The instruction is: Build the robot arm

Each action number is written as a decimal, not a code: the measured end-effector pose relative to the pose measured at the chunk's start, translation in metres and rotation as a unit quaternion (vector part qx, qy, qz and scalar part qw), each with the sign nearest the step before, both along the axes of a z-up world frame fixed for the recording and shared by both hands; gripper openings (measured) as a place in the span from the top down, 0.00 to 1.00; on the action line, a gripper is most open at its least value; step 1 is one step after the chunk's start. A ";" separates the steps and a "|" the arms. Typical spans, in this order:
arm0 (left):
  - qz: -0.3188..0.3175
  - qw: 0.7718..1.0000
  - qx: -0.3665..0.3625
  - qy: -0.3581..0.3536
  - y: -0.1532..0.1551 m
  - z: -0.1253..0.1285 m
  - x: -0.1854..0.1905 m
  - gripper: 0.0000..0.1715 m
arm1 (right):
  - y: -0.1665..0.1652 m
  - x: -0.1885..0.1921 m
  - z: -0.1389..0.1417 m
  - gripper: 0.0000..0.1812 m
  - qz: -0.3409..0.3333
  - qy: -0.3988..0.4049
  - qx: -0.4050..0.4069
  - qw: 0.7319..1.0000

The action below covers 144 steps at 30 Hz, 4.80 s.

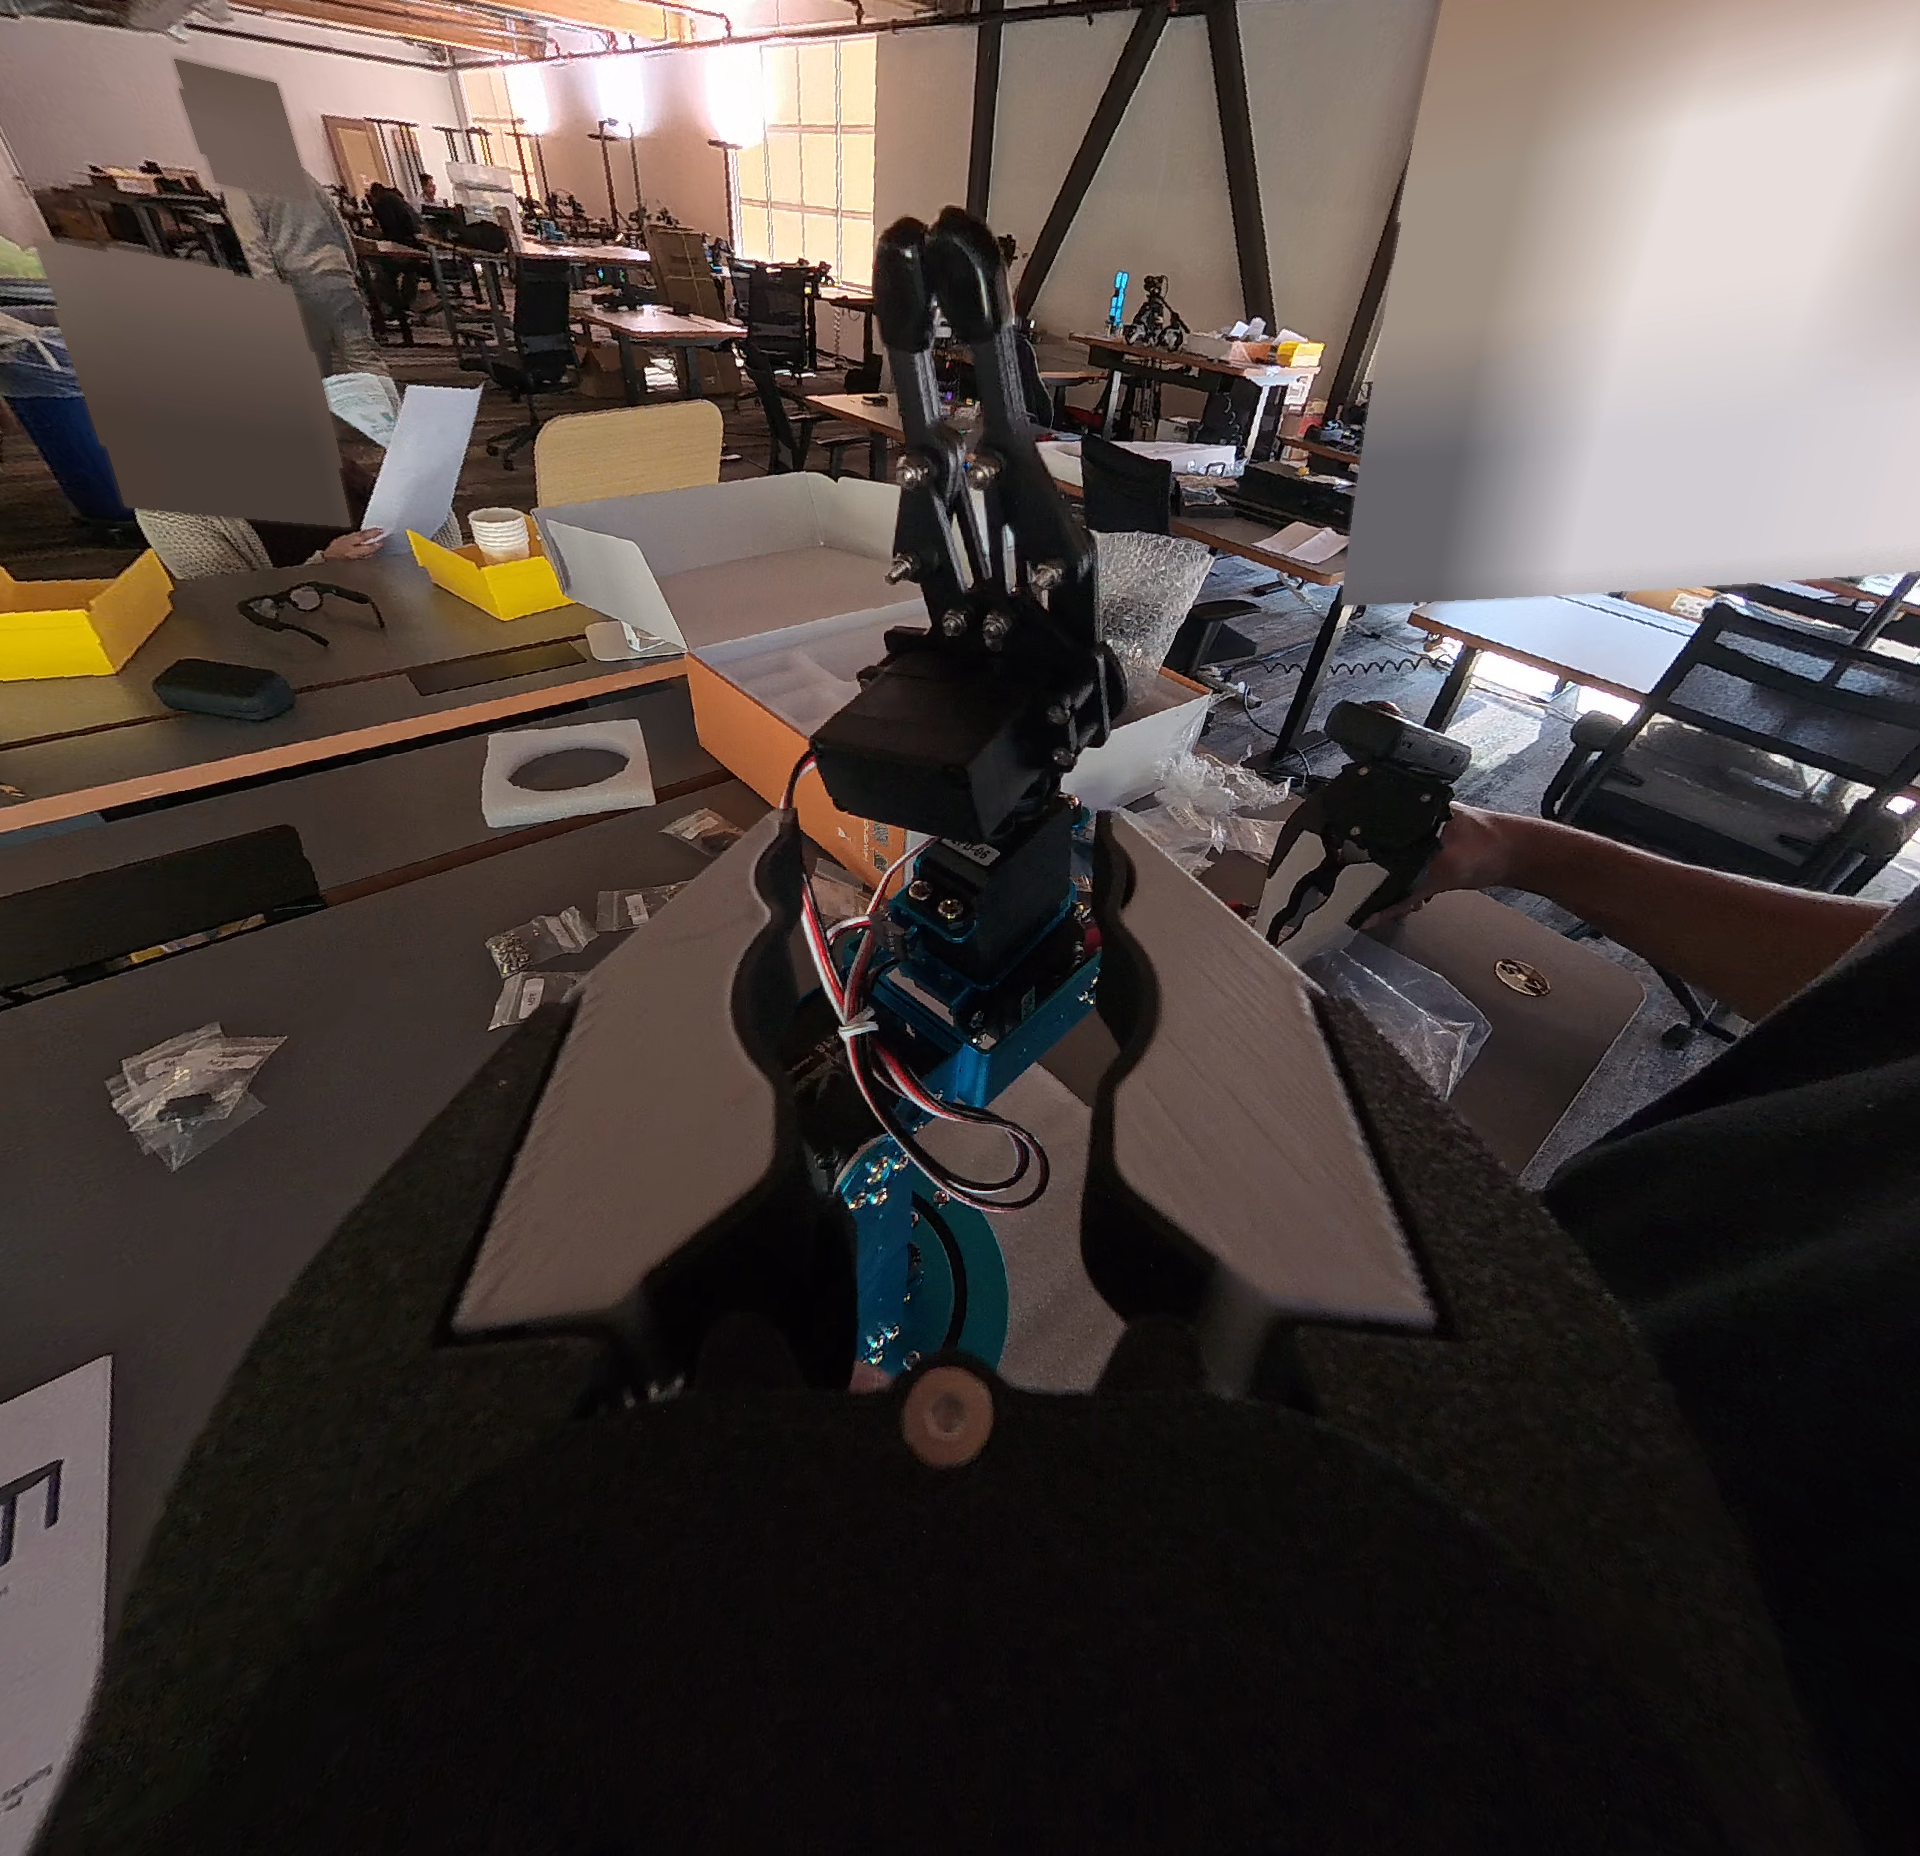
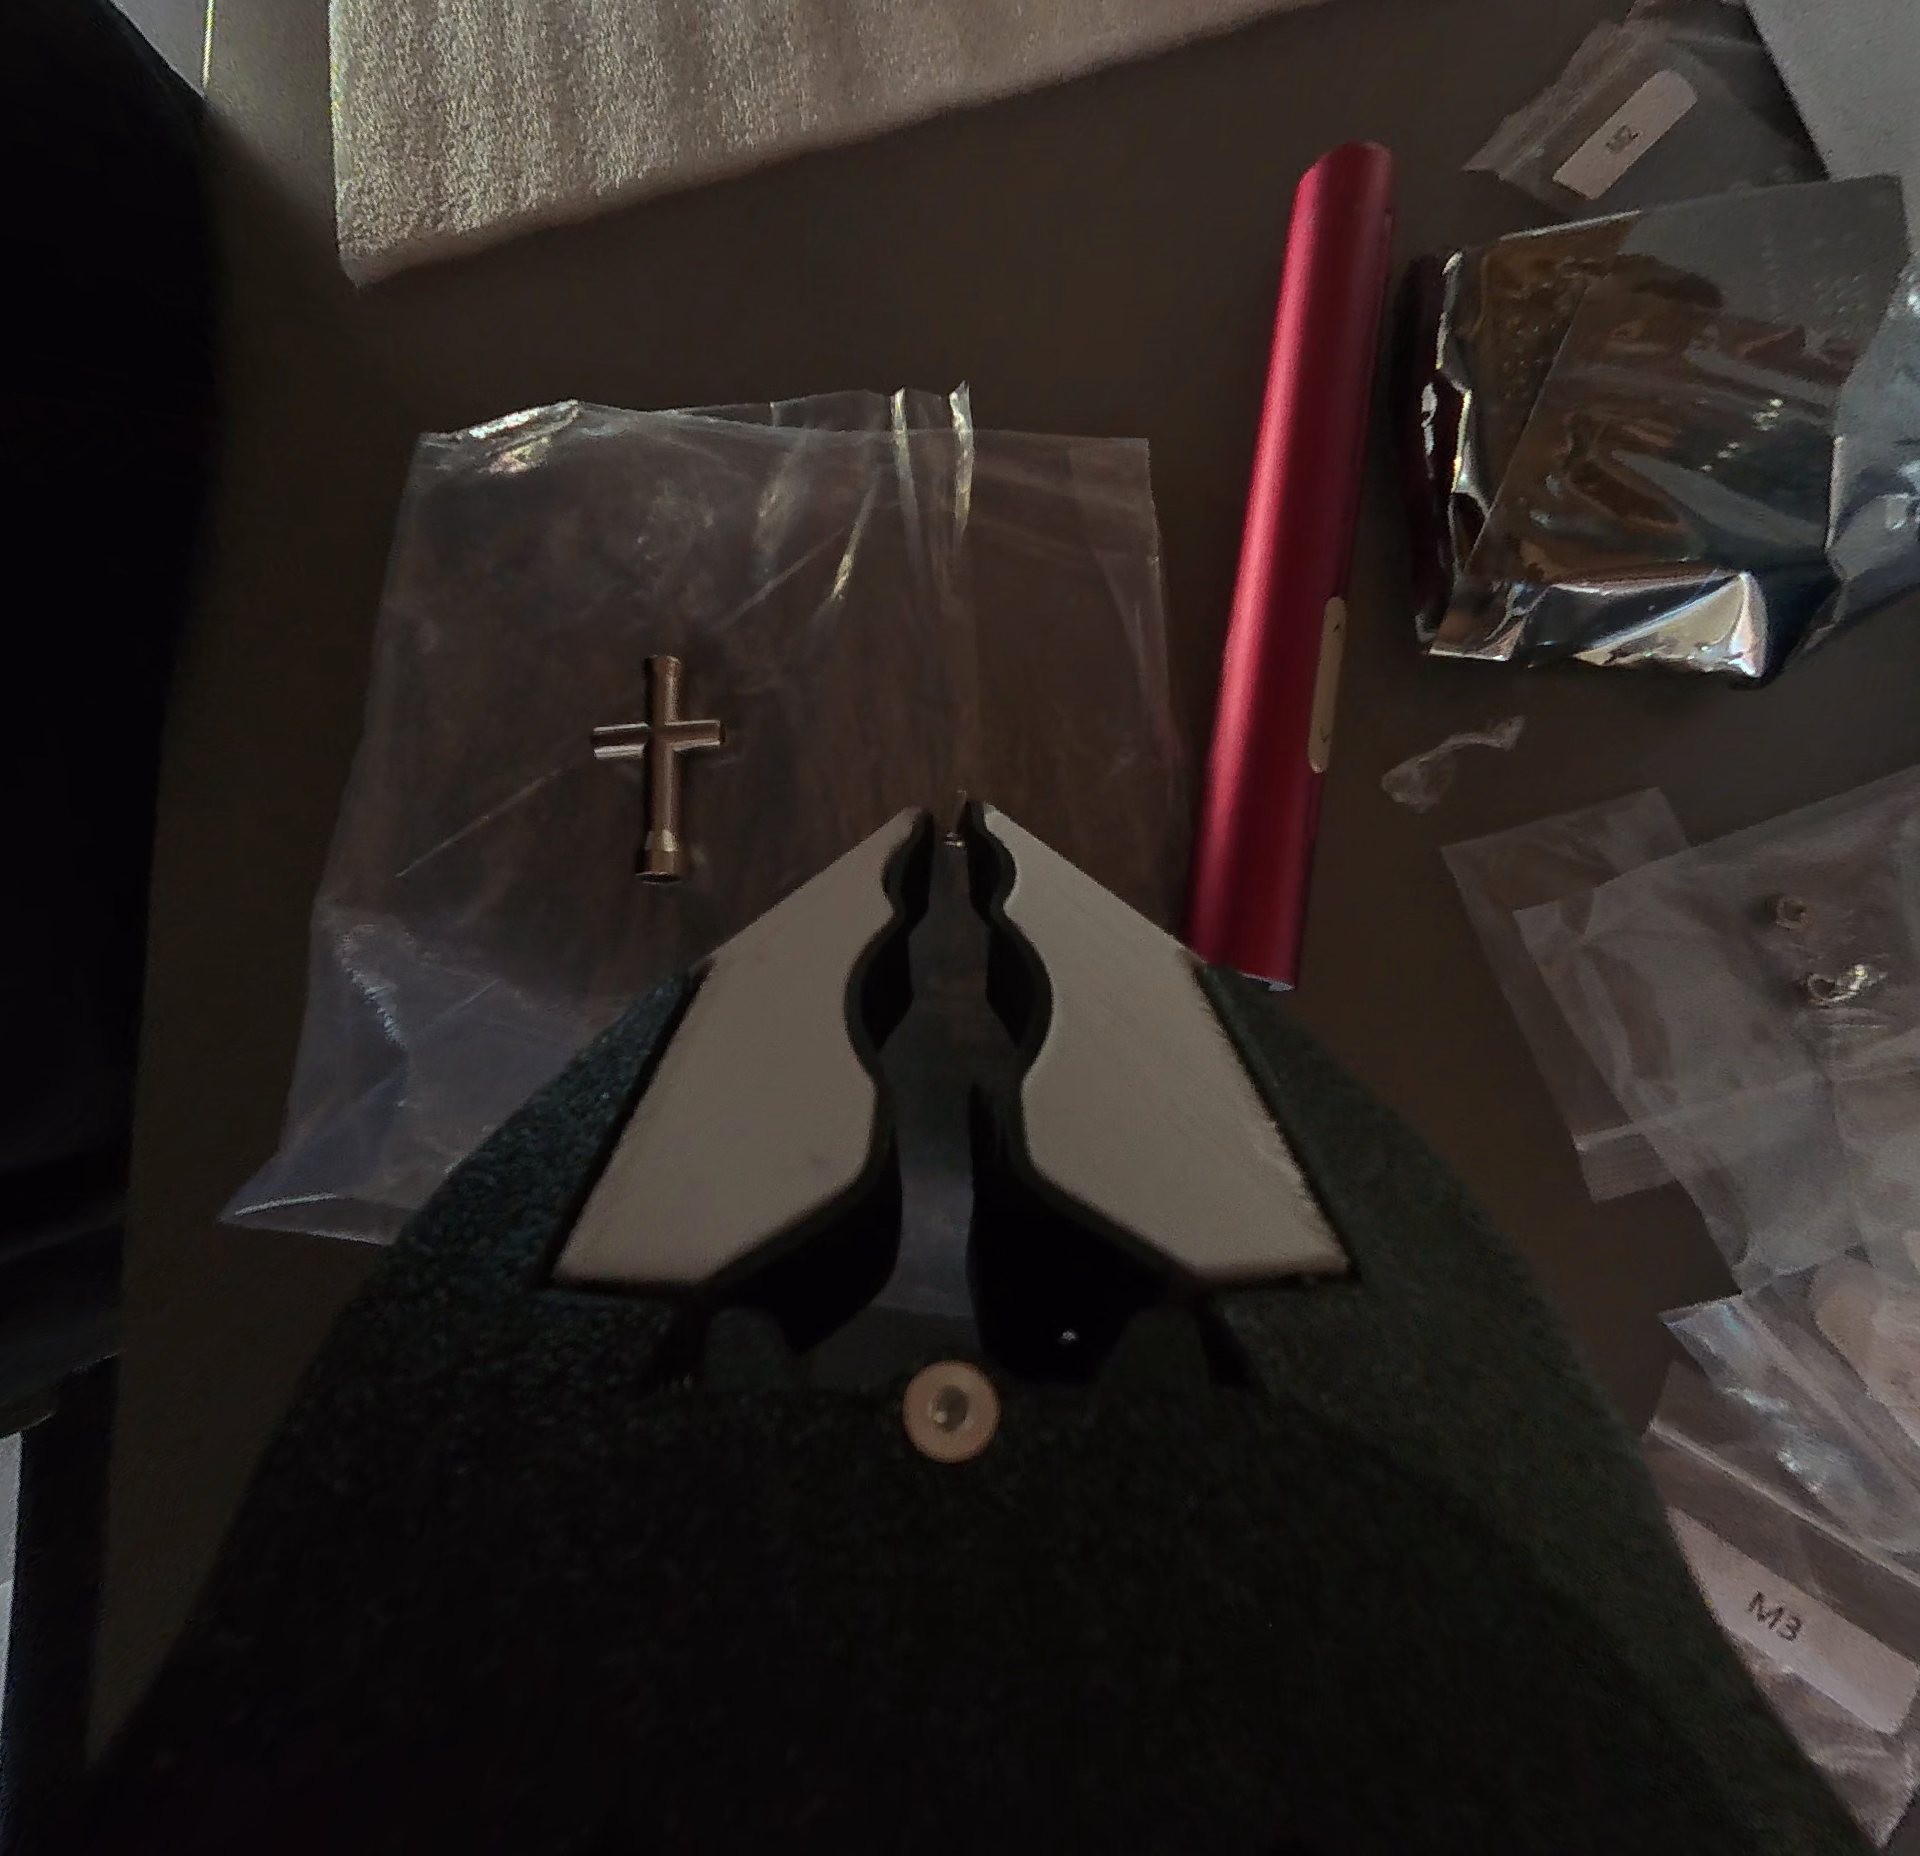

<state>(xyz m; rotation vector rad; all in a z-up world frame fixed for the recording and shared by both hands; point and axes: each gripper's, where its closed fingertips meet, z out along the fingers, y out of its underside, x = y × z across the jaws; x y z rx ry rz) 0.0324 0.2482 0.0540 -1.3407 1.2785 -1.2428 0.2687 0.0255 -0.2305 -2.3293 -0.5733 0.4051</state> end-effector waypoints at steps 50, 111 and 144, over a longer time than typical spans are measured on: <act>0.059 0.997 -0.038 0.022 0.003 -0.022 0.019 0.58 | 0.148 -0.021 0.139 0.93 0.184 0.052 0.045 0.980; 0.168 0.978 -0.097 0.073 -0.087 -0.158 0.062 0.78 | 0.153 -0.113 0.127 0.98 -0.024 0.524 -0.026 0.851; 0.203 0.867 0.372 0.263 -0.071 -0.189 0.066 1.00 | 0.145 -0.182 0.106 0.98 0.126 0.238 -0.014 0.963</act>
